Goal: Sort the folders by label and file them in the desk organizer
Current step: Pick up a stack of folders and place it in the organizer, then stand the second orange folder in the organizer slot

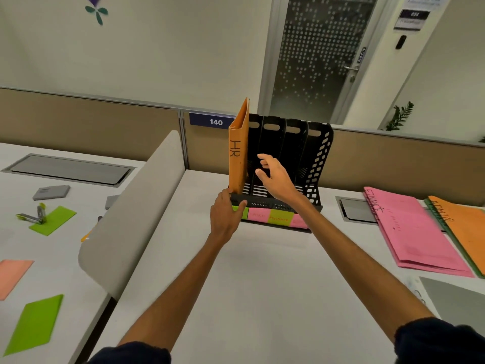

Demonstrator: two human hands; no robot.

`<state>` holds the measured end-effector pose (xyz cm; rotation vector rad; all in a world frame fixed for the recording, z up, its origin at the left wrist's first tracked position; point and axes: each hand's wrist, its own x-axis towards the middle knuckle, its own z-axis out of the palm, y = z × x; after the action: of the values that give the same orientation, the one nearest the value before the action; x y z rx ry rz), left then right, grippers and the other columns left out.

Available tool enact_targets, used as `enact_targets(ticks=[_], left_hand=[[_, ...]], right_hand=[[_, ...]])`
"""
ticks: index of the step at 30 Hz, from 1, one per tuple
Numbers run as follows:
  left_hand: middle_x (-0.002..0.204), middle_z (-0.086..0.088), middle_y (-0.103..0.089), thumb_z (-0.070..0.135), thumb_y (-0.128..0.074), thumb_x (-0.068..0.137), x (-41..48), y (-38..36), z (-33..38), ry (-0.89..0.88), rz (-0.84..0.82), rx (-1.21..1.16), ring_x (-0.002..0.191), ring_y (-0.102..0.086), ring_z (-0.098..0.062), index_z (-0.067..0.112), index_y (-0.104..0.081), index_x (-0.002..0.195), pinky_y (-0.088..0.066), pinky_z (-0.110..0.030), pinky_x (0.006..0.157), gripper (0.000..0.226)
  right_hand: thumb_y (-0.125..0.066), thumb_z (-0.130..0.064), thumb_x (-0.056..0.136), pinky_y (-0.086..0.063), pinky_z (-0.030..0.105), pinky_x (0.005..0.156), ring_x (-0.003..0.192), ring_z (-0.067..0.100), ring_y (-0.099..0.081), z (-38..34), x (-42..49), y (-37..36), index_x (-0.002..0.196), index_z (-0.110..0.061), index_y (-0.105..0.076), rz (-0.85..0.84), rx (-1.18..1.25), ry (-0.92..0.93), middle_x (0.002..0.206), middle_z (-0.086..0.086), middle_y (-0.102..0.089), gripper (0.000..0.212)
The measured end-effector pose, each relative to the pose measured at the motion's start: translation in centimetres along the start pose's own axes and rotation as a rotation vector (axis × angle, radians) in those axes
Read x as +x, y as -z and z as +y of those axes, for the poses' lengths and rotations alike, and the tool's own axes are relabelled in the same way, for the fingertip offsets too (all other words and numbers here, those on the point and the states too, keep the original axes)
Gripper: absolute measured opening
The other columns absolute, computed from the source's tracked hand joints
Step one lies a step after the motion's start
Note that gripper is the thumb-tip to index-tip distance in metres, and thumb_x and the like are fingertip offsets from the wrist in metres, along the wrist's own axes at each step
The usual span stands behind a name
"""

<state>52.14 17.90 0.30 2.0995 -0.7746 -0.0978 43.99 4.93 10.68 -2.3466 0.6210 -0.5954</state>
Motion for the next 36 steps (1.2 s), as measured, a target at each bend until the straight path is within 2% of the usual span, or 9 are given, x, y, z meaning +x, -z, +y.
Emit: enact_targets(ticks=[6,10,14,19,22,27,33,36], left_hand=[[0.129,-0.008,-0.058,0.044,-0.06,0.091,-3.4,-1.3,2.2,-0.084,-0.001,0.002,0.118,-0.054,-0.024,0.014,-0.051,0.131,-0.045,-0.039,0.098,0.051],[0.13,-0.008,-0.056,0.042,-0.059,0.092,-6.3,-3.9,3.9,-0.157,-0.065,-0.008,0.12,-0.052,-0.024,0.011,-0.051,0.132,-0.047,-0.04,0.099,0.051],[0.133,-0.006,-0.054,0.045,-0.057,0.092,-9.4,-7.1,6.6,-0.172,-0.139,-0.007,0.124,-0.049,-0.023,0.013,-0.051,0.131,-0.041,-0.04,0.101,0.051],[0.131,-0.004,-0.054,0.045,-0.056,0.093,-12.3,-11.2,10.8,-0.212,-0.204,-0.016,0.123,-0.048,-0.022,0.016,-0.052,0.13,-0.04,-0.04,0.099,0.047],[0.129,-0.003,-0.055,0.044,-0.056,0.093,-14.2,-14.2,14.0,-0.218,-0.243,-0.047,0.119,-0.051,-0.022,0.016,-0.052,0.127,-0.042,-0.04,0.1,0.044],[0.135,-0.003,-0.053,0.043,-0.053,0.095,-17.9,-19.5,19.4,-0.237,-0.325,-0.063,0.124,-0.05,-0.021,0.016,-0.052,0.129,-0.04,-0.044,0.106,0.043],[0.136,-0.004,-0.053,0.042,-0.051,0.097,-23.1,-26.9,25.9,-0.277,-0.41,-0.035,0.125,-0.05,-0.021,0.016,-0.051,0.131,-0.039,-0.042,0.106,0.043],[0.133,-0.004,-0.056,0.041,-0.051,0.097,-26.0,-30.4,28.9,-0.314,-0.451,-0.032,0.122,-0.052,-0.023,0.017,-0.053,0.13,-0.041,-0.043,0.104,0.041]], right_hand=[[-0.052,-0.023,0.099,-0.037,0.024,0.097,0.126,0.021,-0.049,4.1,-5.9,2.0,0.137,-0.01,-0.046,0.082,-0.023,-0.089,0.136,0.01,-0.05,0.041],[-0.052,-0.023,0.099,-0.037,0.025,0.097,0.125,0.022,-0.05,7.5,-10.1,4.4,0.136,-0.008,-0.048,0.134,-0.034,-0.199,0.136,0.011,-0.051,0.04],[-0.052,-0.023,0.099,-0.04,0.032,0.102,0.125,0.023,-0.05,10.9,-14.4,8.0,0.134,-0.007,-0.049,0.196,-0.02,-0.297,0.135,0.012,-0.051,0.038],[-0.054,-0.022,0.099,-0.04,0.03,0.101,0.125,0.023,-0.05,15.2,-19.3,13.1,0.132,-0.008,-0.05,0.27,-0.014,-0.392,0.135,0.011,-0.051,0.036],[-0.054,-0.02,0.099,-0.041,0.033,0.102,0.125,0.025,-0.048,17.9,-22.2,16.4,0.134,-0.008,-0.049,0.273,-0.019,-0.425,0.136,0.011,-0.05,0.038],[-0.055,-0.018,0.098,-0.044,0.038,0.105,0.124,0.029,-0.05,22.8,-26.8,22.3,0.133,-0.005,-0.049,0.287,-0.03,-0.482,0.135,0.016,-0.049,0.037],[-0.056,-0.016,0.097,-0.04,0.032,0.102,0.124,0.027,-0.051,29.5,-33.0,29.4,0.132,-0.002,-0.051,0.321,-0.016,-0.592,0.135,0.016,-0.05,0.038],[-0.056,-0.017,0.097,-0.037,0.026,0.095,0.122,0.027,-0.051,33.0,-36.9,32.7,0.131,-0.004,-0.052,0.355,-0.032,-0.66,0.132,0.015,-0.051,0.037]])
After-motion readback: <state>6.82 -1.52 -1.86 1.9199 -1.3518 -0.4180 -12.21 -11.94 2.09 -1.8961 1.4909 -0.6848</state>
